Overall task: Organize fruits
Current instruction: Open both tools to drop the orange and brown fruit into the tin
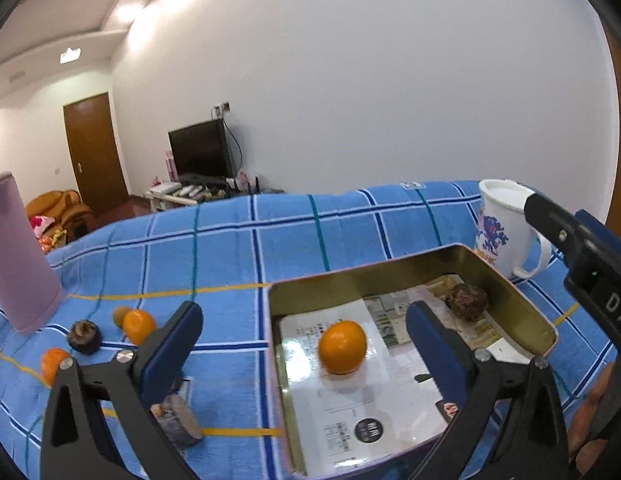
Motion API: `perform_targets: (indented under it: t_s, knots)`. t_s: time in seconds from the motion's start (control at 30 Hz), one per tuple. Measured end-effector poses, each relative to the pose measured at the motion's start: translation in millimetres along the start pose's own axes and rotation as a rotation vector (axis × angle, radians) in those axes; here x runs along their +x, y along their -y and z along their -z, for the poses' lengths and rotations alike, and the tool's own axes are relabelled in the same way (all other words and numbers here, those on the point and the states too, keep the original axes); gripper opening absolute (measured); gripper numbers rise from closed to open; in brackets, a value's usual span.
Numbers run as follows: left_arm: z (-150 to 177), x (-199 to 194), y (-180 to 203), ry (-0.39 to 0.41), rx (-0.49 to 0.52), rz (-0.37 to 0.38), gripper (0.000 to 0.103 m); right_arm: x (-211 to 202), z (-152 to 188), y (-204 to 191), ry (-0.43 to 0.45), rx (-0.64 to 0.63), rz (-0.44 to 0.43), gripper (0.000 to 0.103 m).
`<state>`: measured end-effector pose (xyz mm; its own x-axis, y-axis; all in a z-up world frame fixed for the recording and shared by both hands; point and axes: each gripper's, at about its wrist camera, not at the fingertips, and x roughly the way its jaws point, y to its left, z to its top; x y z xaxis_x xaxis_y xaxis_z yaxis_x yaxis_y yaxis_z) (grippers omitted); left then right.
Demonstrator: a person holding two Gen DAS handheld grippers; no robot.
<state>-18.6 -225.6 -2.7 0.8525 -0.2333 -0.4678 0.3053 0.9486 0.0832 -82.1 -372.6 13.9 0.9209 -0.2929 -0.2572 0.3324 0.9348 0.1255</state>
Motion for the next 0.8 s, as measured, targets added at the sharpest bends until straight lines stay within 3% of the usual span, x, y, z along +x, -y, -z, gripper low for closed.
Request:
perform_targets:
  t_s: [0.27, 0.8]
  knots:
    - [8, -15, -12, 0.035, 0.008, -0.016, 0.103, -19, 4, -13, 0.041, -0.05, 0.012, 0.076]
    - [21, -42, -23, 0.076, 0.013, -0.029, 0.103, -32, 10, -25, 0.024, -0.078, 0.044, 0.075]
